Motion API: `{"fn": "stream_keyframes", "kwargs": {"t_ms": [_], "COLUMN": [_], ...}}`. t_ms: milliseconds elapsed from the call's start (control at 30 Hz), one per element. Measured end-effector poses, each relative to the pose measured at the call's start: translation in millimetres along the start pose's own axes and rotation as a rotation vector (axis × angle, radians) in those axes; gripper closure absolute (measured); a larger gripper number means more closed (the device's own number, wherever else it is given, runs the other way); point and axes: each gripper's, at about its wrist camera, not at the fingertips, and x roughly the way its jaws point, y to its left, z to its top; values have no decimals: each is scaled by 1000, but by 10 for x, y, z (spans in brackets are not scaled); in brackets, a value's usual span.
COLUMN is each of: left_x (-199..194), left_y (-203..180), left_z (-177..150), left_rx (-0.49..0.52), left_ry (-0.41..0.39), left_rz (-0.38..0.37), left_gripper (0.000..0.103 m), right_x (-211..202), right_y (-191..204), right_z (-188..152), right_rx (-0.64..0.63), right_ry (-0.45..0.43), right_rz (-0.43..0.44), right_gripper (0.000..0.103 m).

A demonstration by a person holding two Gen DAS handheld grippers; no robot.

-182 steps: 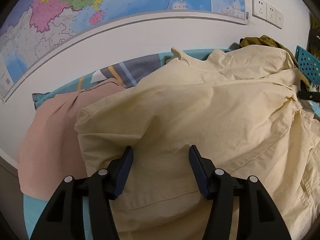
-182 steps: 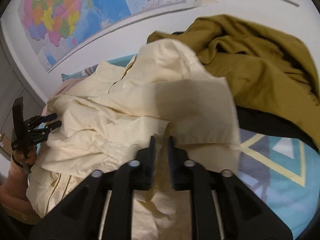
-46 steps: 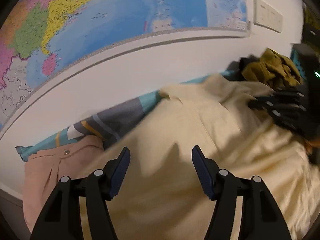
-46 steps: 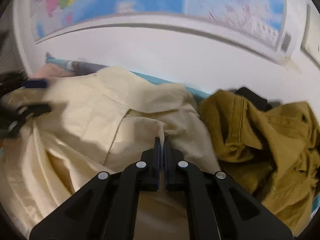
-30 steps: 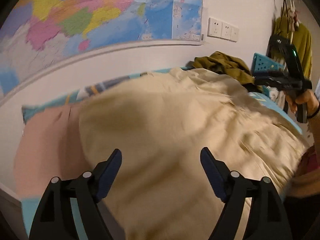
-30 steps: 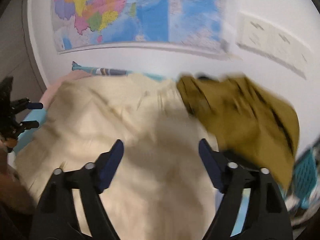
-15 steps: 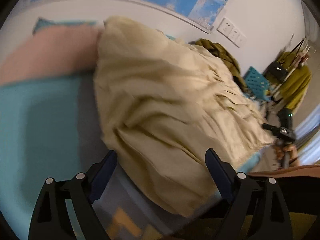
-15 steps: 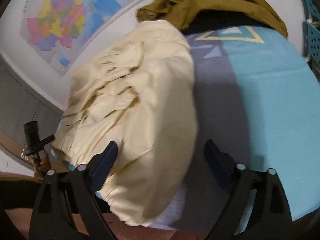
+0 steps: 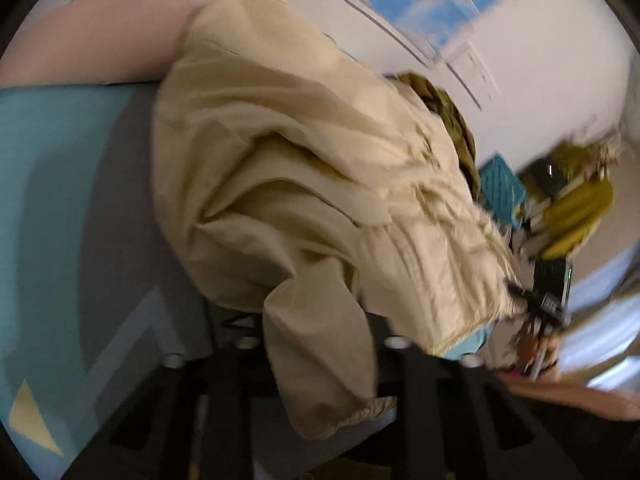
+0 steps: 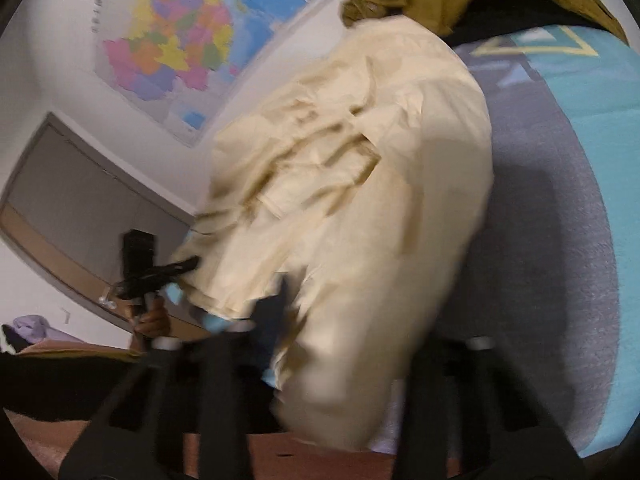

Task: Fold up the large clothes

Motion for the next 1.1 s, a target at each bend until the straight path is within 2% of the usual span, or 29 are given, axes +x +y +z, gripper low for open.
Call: {"fn": "stream_keyframes", "kwargs": {"t_ms": [67, 167, 233, 300, 333, 367, 467, 567, 633, 733, 767, 833, 900, 1100], "left_x": [-190, -496, -696, -707, -652, -565, -365, -341, -329, -280, -263, -221, -178, -299], "left_y": [-45, -186, -261, -255, -235, -163, 60, 190, 146, 57, 36, 32, 4, -163], "left_z": [-3, -18, -53, -102, -142, -188, -280, -346, -367, -376, -373, -349, -279, -229], "left_rx": [14, 69, 109, 130, 131, 116, 58, 3, 19, 46, 47, 37, 11, 56], "left_ry": [-36, -93, -114, -93, -72, -35, 38, 37, 35, 49, 48, 46, 33, -16], "left_rz": [3, 9, 24, 40, 58, 60, 65, -26, -39, -37, -30, 17, 23, 39], "left_gripper": [90, 92, 90, 84, 74, 70, 67, 57, 49, 45, 46, 76, 84, 89], "right_x": [-119, -343, -373, -295, -233, -167, -44, -47, -30, 20, 26, 12, -47, -166], "right_y": [158, 501, 587, 514, 448, 385, 262, 175, 177, 239, 252, 299, 308, 464], "right_z": [3, -16, -33, -77, -116, -142, -251, -331, -370, -380, -374, -377, -379, -321], "right_rx": [-32, -126, -159, -123, -110, -80, -36, 3, 12, -3, -11, -27, -29, -71], "right_ry": [-38, -97, -91, -45, -19, 1, 40, 40, 51, 54, 48, 25, -1, -45], "right_rz": [36, 100, 91, 93, 72, 69, 63, 86, 95, 106, 105, 112, 126, 108], "right_gripper": [87, 88, 86, 82, 80, 78, 73, 67, 62, 59, 64, 75, 82, 85]}}
